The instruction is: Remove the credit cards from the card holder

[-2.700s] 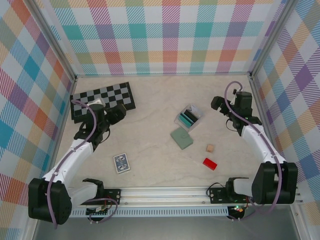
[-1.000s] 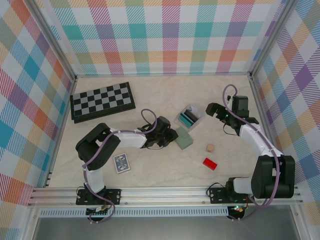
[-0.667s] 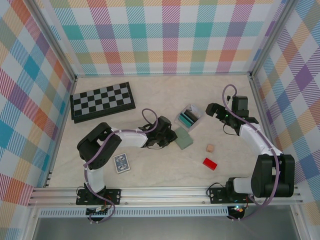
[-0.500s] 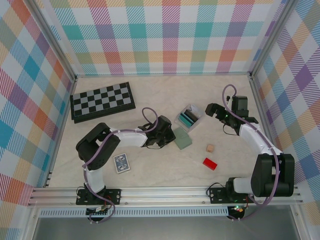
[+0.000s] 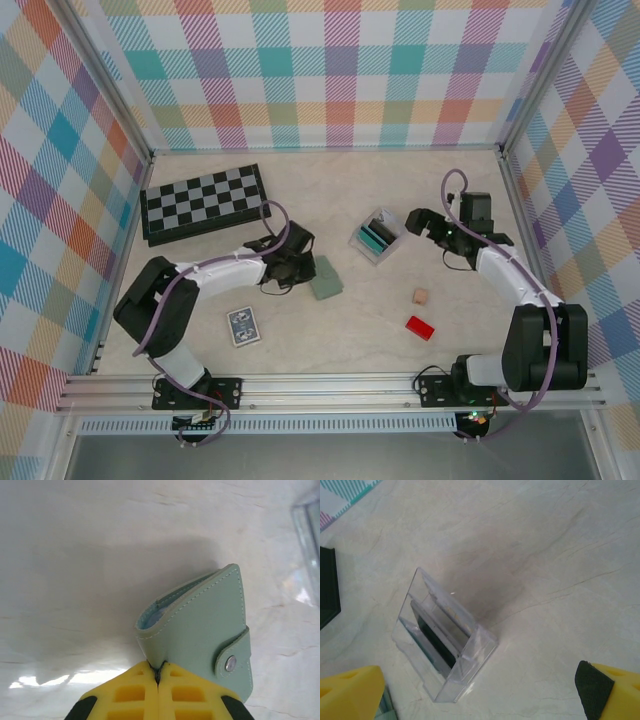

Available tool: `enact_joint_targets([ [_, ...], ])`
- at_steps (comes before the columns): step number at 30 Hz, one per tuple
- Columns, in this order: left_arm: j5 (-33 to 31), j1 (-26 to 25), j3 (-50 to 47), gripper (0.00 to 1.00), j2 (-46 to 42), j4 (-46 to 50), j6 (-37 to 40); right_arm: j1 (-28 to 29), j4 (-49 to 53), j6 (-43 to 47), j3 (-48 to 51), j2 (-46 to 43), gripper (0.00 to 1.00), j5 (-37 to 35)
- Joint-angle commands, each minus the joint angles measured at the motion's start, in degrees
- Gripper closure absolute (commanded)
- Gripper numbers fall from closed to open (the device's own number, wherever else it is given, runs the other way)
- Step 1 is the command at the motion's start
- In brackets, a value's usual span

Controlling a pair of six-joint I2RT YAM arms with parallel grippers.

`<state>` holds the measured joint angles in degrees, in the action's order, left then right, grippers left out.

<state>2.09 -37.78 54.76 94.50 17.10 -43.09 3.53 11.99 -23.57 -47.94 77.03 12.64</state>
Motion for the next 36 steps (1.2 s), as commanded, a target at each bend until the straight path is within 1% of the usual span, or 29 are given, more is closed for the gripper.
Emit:
enact_joint_targets([
  [1,0.5,2.7,-0.9,1.0,-1.9,4.7,5.8,4.6,2.9,0.2,-3.0,1.3,0.0,1.1],
  [2,0.8,3.3,-1.0,1.0,-2.1,4.5,5.6,6.0,3.4,0.4,-3.5,1.5,0.01,1.3],
  [4,3.0,5.1,-1.4,0.87,-2.8,2.9,4.8,10.6,5.2,0.8,-4.3,1.7,0.01,0.0],
  [5,3.1,5.6,-1.5,0.81,-3.3,2.4,4.4,12.8,6.1,1.2,-4.8,1.7,0.01,-1.1],
  [6,2.6,5.8,-1.5,0.74,-4.0,2.2,3.6,15.7,7.3,1.7,-5.4,1.9,0.01,-2.3],
  [8,1.7,6.6,-1.4,0.64,-5.4,2.5,2.4,20.2,9.3,1.8,-6.5,2.7,0.01,-4.2],
  [11,0.6,8.7,-2.2,0.48,-7.8,3.0,-0.2,26.5,11.8,1.3,-8.6,5.6,0.05,-6.3],
  [14,0.3,10.8,-4.2,0.37,-11.0,3.1,-2.6,33.1,14.6,2.1,-12.1,10.9,0.13,-8.7],
  [16,0.3,12.1,-6.0,0.33,-13.3,3.0,-3.7,37.7,17.2,2.8,-15.8,15.5,0.19,-12.4],
  [17,0.3,12.8,-7.2,0.3,-14.6,3.0,-4.2,39.8,18.8,3.3,-17.9,17.9,0.24,-13.8],
  [20,0.3,15.2,-10.7,0.22,-18.2,3.3,-5.4,44.2,22.3,3.7,-23.7,24.4,0.34,-17.3],
  [24,0.5,18.8,-15.2,0.12,-22.4,4.0,-7.0,46.8,24.6,3.8,-30.0,31.0,0.41,-17.6],
  [28,1.7,20.9,-18.1,0.05,-25.4,4.1,-7.4,47.6,27.0,4.0,-36.1,36.5,0.44,-17.9],
  [31,2.5,21.2,-18.6,0.02,-26.0,4.6,-7.0,47.5,29.1,3.8,-40.4,40.0,0.45,-19.3],
  [36,4.5,21.2,-18.5,0.0,-25.3,4.3,-6.6,47.5,32.8,3.6,-46.2,44.5,0.49,-23.0],
])
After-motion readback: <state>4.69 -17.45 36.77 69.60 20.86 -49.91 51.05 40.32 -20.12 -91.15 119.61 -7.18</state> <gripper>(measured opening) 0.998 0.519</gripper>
